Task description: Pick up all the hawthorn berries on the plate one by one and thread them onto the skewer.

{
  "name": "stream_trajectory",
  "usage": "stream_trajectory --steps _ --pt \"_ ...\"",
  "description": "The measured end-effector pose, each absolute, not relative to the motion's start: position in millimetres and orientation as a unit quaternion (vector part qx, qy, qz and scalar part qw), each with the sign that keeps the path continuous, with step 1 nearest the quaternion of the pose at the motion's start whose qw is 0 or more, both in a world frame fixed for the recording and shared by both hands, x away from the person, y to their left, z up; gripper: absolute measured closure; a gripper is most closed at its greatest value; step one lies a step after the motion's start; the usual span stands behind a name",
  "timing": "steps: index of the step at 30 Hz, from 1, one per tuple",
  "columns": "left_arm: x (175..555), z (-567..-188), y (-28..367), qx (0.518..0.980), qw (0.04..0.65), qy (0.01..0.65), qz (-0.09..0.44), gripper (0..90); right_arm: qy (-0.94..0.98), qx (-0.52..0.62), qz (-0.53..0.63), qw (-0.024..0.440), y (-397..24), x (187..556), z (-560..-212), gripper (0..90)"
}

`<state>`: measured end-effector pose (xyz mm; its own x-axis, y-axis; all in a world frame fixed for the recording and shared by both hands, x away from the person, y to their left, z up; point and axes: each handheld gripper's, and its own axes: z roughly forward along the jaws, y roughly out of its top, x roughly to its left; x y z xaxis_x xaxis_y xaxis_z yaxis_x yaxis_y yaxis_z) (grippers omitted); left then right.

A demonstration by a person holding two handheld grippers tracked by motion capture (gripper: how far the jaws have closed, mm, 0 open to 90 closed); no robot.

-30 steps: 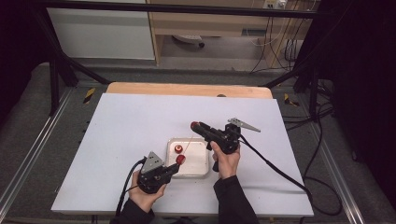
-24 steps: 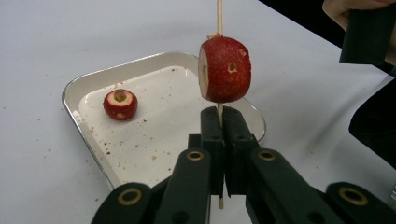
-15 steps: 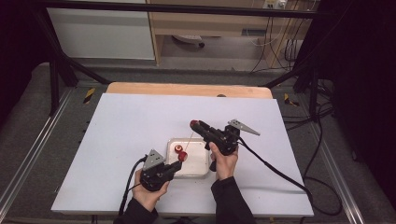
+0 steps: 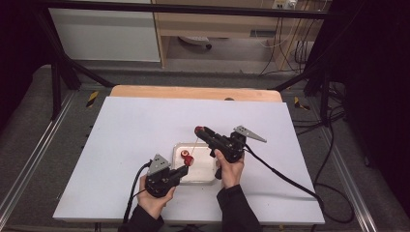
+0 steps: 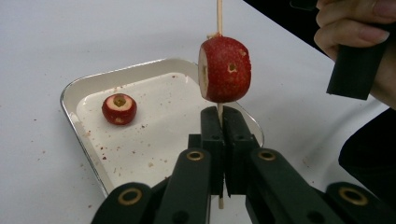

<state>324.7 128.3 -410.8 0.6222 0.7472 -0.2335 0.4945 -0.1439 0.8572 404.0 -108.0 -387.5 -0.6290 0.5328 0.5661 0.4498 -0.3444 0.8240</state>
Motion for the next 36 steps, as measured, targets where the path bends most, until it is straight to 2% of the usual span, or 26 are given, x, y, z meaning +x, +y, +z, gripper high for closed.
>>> stream_trajectory --steps 15,36 --pt "324.3 -410.9 126.9 0.73 0.515 0.431 0.127 88.3 0.564 0.433 0.702 0.02 -100.5 396.8 -395.6 63.4" --pt "324.6 -413.1 123.0 0.733 0.516 0.421 0.136 88.6 0.559 0.437 0.705 0.016 -102.3 394.6 -400.5 64.2"
